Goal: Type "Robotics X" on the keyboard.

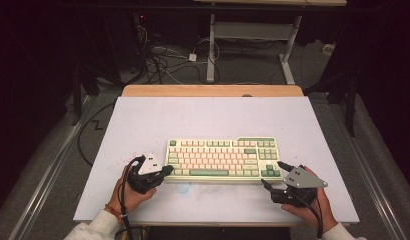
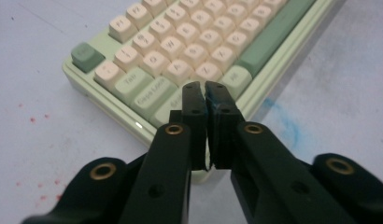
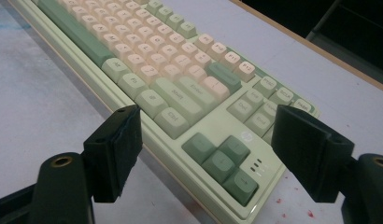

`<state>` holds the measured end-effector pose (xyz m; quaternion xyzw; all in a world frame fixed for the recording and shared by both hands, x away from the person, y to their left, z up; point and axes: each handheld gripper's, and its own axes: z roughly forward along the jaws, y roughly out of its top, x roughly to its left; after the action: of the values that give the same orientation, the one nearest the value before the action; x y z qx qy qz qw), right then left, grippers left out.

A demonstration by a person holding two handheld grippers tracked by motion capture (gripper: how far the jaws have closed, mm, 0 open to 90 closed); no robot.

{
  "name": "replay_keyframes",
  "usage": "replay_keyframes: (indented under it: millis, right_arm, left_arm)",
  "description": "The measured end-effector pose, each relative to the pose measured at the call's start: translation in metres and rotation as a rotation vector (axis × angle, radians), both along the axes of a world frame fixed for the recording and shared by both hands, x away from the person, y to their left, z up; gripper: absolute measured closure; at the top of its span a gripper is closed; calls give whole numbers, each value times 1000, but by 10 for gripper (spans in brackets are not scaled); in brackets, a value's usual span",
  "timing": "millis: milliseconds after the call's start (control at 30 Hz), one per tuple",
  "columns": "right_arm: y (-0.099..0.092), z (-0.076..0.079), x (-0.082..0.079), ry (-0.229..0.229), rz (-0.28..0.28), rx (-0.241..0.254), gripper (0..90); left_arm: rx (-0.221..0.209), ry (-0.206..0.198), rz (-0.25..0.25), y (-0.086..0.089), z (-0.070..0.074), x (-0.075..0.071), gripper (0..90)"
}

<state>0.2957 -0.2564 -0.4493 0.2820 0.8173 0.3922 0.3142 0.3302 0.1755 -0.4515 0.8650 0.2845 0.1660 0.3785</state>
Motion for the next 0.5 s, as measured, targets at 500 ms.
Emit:
replay_keyframes:
  millis: [500]
  right_arm:
    - [0, -1, 1, 1, -3, -5, 247]
  left_arm:
    - [31, 32, -45, -35, 9, 34, 875]
